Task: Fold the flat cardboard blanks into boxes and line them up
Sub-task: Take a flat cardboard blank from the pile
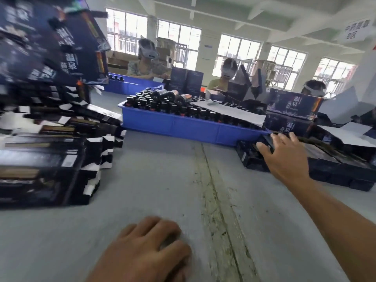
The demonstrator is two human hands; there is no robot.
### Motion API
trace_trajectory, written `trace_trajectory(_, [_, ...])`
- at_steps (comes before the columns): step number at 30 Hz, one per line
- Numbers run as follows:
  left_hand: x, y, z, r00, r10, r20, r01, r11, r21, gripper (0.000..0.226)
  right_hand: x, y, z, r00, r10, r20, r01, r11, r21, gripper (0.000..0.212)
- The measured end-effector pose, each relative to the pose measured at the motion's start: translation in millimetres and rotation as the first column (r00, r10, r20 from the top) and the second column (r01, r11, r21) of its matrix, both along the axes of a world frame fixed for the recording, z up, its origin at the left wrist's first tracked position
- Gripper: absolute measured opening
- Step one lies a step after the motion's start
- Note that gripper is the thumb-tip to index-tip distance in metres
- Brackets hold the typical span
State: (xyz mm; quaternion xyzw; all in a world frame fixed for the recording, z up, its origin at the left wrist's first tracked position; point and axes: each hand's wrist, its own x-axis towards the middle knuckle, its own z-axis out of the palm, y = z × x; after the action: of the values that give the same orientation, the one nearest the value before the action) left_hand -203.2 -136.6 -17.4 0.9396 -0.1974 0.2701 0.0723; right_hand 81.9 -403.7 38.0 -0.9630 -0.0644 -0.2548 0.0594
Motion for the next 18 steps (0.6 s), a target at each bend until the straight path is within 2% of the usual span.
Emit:
trace_trajectory(2, [-7,-2,-7,0.999,0.0,-0.035,0.0,1.0,-0.003,0.025,-21,15,-4,0.992,0.127,0.006,-0.127,0.99,0.062,0.073])
trace_trajectory(4, [-13,1,-4,0.993,0.08,-0.091,-0.083,0.996,-0.025,0.028,-48,32,-12,0.966,0.253,-0.052,-0.246,0.962,0.118,0.075])
trace_trajectory(7, [-18,0,-5,0.983,0.051,-0.176,-0.069,0.993,-0.095,0.031,-100,61,-23,0.903,0.406,-0.142,-0.375,0.905,0.202,0.081])
trace_trajectory(10, [-15,12,-2,0.979,0.051,-0.195,-0.077,0.989,-0.124,0.034,-141,82,-31,0.855,0.492,-0.165,-0.435,0.853,0.288,0.07])
trace_trajectory(14, [-6,62,17,0.947,0.306,-0.094,-0.318,0.934,-0.163,0.052,-179,106,-28,0.786,0.549,-0.283,-0.451,0.823,0.345,0.046])
trace_trajectory(18, [-5,127,25,0.781,0.607,-0.147,-0.625,0.76,-0.18,0.054,-204,117,-19,0.733,0.57,-0.373,-0.426,0.811,0.402,0.033])
